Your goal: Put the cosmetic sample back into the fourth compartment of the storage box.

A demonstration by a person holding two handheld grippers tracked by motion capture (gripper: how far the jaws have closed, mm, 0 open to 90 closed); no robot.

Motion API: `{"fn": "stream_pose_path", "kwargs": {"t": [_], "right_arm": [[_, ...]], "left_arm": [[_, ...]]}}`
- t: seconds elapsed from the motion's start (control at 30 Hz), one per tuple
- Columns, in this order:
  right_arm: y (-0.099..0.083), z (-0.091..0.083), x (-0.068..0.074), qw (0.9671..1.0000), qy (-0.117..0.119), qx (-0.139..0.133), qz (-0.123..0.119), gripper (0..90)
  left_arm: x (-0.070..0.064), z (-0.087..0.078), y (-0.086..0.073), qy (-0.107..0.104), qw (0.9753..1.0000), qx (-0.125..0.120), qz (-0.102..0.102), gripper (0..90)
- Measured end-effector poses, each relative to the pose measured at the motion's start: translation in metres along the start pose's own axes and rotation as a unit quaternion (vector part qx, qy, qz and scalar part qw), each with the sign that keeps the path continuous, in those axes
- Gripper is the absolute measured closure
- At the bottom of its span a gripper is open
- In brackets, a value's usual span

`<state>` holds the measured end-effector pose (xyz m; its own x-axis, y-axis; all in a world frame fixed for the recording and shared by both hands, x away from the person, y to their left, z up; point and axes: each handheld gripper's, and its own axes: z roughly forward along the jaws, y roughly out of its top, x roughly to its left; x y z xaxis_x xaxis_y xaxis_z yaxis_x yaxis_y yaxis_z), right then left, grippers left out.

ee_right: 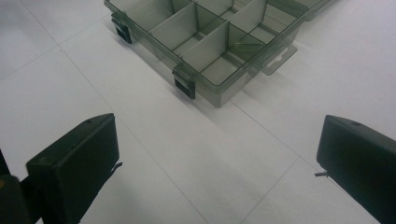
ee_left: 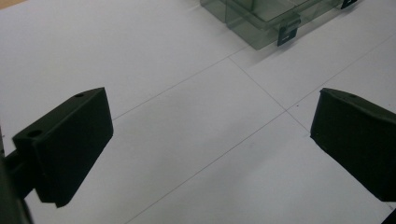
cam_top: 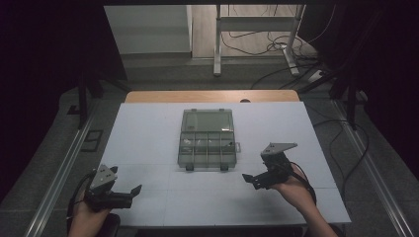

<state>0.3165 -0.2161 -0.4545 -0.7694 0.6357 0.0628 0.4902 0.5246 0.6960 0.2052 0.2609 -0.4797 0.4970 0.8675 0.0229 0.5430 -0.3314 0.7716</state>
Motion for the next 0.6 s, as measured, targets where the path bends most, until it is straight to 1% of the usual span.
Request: {"fn": "stream_pose_path", "kwargs": {"t": [0.23,0.6], "right_arm": [[-0.002,-0.001,0.001,1.0000,-0.002,0.001,-0.002,0.0],[-0.012,-0.012,-0.002,0.9999,-0.011,-0.002,0.004,0.0]], "left_arm": [[0.001,0.000,0.000,0.000,1.0000,0.000,-0.002,0.0],[0.000,0.001,0.000,0.003,1.0000,0.003,-0.002,0.0]]}}
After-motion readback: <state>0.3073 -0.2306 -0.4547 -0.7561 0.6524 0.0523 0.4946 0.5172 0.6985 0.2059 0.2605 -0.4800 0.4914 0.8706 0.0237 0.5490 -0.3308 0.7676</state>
